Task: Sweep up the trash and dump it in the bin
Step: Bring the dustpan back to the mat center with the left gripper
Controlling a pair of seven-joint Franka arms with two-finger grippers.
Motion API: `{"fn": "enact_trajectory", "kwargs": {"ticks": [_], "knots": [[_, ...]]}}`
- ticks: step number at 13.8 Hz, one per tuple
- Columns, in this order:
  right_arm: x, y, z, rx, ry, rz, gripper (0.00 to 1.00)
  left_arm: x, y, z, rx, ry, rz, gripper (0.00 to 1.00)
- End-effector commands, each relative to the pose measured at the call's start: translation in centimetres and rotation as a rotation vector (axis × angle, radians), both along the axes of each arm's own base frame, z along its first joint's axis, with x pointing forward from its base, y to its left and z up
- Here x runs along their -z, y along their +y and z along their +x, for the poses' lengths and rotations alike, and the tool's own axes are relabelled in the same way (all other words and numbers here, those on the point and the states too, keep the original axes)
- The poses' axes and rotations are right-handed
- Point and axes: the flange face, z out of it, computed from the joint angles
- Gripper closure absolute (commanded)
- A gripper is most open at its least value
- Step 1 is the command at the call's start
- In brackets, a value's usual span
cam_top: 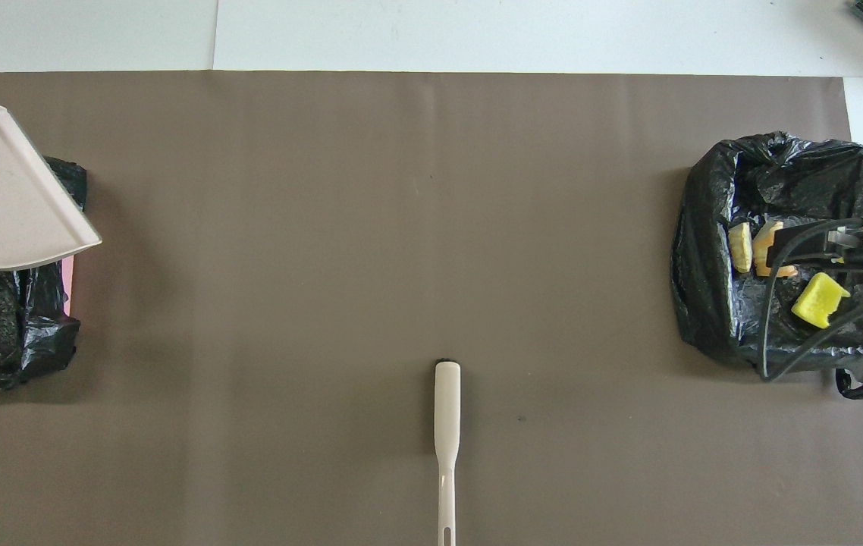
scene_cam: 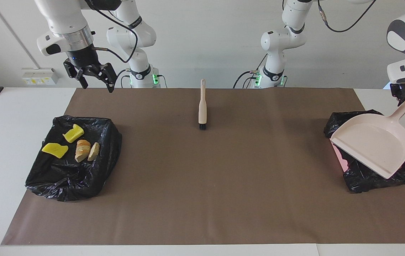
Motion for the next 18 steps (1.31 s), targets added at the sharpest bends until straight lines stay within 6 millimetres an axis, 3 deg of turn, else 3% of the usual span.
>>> {"fn": "enact_trajectory", "kwargs": {"ticks": [1, 5, 8, 12, 15, 18], "knots": [[-0.4, -0.7, -0.1, -0.038, 0.013, -0.021, 0.00, 0.3, -4.9, -0.2, -0.186, -0.059, -0.146, 1.00], [-1.9, -1.5, 0.7, -0.040, 0.058, -0.019, 0.00, 2.0, -16.2, 0.4, -0.342, -0.096, -0.202, 1.00], [-1.3, -2.1, 0.5, -0.039, 0.029, -0.021, 0.00, 4.4, -25.3, 0.5, -0.515, -0.143, -0.286, 1.00], [-1.7, -3.1, 1.1, -0.081, 0.012, -0.003, 0.00, 10.6, -38.4, 0.7, -0.704, -0.184, -0.376, 1.00], [-1.8, -3.0, 1.2, -0.081, -0.006, -0.005, 0.00, 13.4, -45.6, -0.7, -0.767, -0.196, -0.438, 1.00], [-1.7, -3.0, 1.0, -0.082, -0.005, -0.005, 0.00, 16.5, -51.3, -1.9, -0.783, -0.179, -0.429, 1.00]]}}
